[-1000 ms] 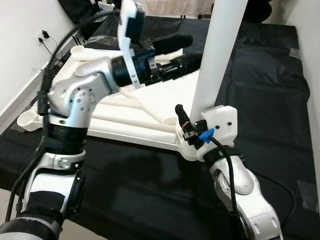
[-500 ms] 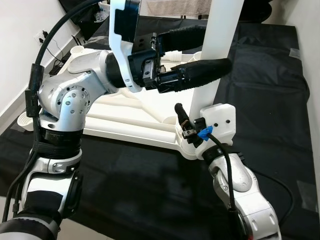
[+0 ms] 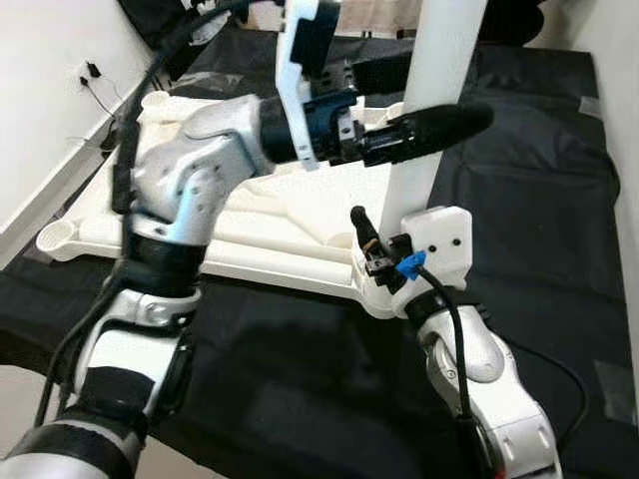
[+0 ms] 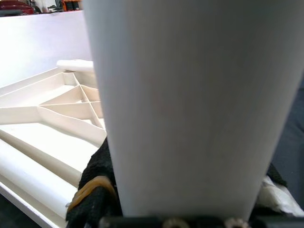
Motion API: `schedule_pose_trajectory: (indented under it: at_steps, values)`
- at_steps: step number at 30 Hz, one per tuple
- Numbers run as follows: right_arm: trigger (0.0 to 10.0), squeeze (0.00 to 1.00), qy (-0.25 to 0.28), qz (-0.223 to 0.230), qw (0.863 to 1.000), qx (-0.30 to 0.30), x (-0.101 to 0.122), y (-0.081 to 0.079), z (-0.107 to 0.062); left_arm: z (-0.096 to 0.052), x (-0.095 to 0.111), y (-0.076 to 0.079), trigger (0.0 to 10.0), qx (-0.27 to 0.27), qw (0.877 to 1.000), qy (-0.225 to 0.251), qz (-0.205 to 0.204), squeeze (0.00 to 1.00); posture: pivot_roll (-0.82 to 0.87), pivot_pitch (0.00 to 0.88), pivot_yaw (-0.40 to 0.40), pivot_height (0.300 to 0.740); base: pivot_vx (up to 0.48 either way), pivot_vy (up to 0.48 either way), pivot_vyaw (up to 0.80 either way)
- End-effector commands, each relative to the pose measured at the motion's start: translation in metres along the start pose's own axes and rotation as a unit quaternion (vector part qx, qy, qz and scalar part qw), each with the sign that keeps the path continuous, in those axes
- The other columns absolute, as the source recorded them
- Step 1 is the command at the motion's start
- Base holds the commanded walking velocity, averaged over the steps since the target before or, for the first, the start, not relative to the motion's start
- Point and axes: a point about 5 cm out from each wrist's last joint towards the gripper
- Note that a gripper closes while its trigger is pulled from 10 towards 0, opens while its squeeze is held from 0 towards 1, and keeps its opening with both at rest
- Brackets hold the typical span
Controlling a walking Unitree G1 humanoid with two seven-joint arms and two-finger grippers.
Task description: Building children table
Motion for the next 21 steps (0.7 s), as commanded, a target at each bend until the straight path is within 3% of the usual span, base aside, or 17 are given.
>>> schedule_pose_trajectory:
  at_steps: [1, 12, 13, 14, 15, 17, 19, 21]
  values:
    - [10.0, 0.00, -0.105, 0.009, 0.994, -0.028, -0.036, 0.008, -0.003, 0.003, 0.001, -0.002, 0.0, 0.003, 1.000, -0.002, -0.003, 0.00, -0.02, 0.251, 0.089, 0.740, 0.000, 0.000, 0.00]
    - [10.0, 0.00, -0.104, 0.010, 0.994, -0.018, -0.035, 0.006, -0.002, 0.005, 0.000, -0.001, 0.0, 0.009, 1.000, -0.003, -0.002, 0.00, -0.02, 0.251, 0.089, 0.740, 0.000, 0.000, 0.00]
    - [10.0, 0.20, -0.100, 0.014, 0.995, -0.010, -0.034, 0.005, -0.002, 0.005, 0.000, -0.002, 0.0, 0.009, 1.000, -0.003, 0.000, 0.00, -0.02, 0.251, 0.089, 0.740, 0.000, 0.000, 0.00]
    - [10.0, 0.20, -0.100, 0.014, 0.995, -0.010, -0.034, 0.005, -0.002, 0.005, 0.000, -0.002, 0.0, 0.009, 1.000, -0.003, 0.000, 0.00, -0.02, 0.251, 0.089, 0.740, 0.000, 0.000, 0.00]
    - [10.0, 1.00, -0.092, 0.025, 0.995, 0.006, -0.032, 0.004, -0.001, 0.005, 0.000, -0.002, 0.0, 0.008, 1.000, -0.003, 0.000, 0.00, -0.02, 0.250, 0.087, 0.740, 0.000, 0.000, 0.00]
    - [10.0, 1.00, -0.086, 0.032, 0.996, 0.017, -0.031, 0.002, -0.001, 0.005, 0.000, -0.002, 0.0, 0.007, 1.000, -0.003, 0.001, 0.00, -0.02, 0.250, 0.088, 0.740, 0.000, 0.000, 0.00]
    - [10.0, 1.00, -0.044, 0.077, 0.989, 0.118, -0.014, -0.001, 0.002, 0.004, -0.001, -0.001, 0.0, 0.005, 1.000, -0.003, 0.001, 0.00, -0.02, 0.247, 0.089, 0.740, 0.000, 0.000, 0.00]
    - [10.0, 1.00, -0.030, 0.086, 0.984, 0.153, -0.008, 0.000, 0.002, 0.004, -0.001, -0.001, 0.0, 0.004, 1.000, -0.003, 0.001, 0.00, -0.02, 0.246, 0.088, 0.740, 0.000, 0.000, 0.00]
Point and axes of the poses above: a point about 5 cm out from each wrist's last joint towards the gripper, its own z axis pointing out of the wrist towards the gripper, its own x axis along the axis of the wrist's last joint, y = z × x, and after that the axes turned 8 degrees about z, right-handed
